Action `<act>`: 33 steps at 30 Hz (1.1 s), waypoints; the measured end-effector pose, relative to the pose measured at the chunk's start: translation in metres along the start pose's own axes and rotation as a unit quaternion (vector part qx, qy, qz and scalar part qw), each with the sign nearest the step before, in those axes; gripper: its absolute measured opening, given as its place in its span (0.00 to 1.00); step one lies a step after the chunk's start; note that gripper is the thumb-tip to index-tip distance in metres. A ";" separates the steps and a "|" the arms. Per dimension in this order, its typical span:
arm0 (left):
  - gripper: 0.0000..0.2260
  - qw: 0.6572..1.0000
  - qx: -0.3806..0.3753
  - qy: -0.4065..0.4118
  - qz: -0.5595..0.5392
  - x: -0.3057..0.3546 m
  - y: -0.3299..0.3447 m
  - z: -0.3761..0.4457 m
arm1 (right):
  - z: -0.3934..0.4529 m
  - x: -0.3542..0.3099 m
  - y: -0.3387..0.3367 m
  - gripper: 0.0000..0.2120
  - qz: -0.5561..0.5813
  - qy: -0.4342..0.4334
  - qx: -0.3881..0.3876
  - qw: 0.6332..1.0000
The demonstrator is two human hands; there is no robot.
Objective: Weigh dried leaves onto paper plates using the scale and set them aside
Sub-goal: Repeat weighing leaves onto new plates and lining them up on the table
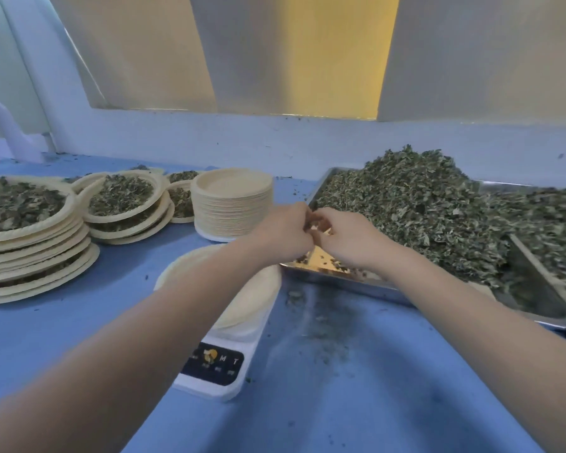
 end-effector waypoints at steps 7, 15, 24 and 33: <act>0.19 0.994 -0.090 0.052 -0.019 0.051 0.035 0.037 | -0.026 0.070 -0.032 0.20 -0.023 0.068 -0.047 0.996; 0.18 0.999 -0.015 0.021 -0.021 0.009 0.000 0.002 | -0.021 -0.009 0.008 0.53 -0.026 -0.089 -0.116 0.989; 0.19 0.996 0.060 -0.057 -0.038 -0.074 -0.046 -0.067 | -0.024 -0.080 0.061 0.66 -0.175 -0.185 -0.178 0.950; 0.19 0.994 0.071 -0.069 -0.050 -0.085 -0.048 -0.078 | -0.024 -0.093 0.070 0.64 -0.239 -0.218 -0.180 0.929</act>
Point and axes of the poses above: each hand's wrist, its own z-axis towards the middle knuckle, its own y-axis out of the palm, x = y × z, the point moved 2 cm from there along z, towards the middle knuckle
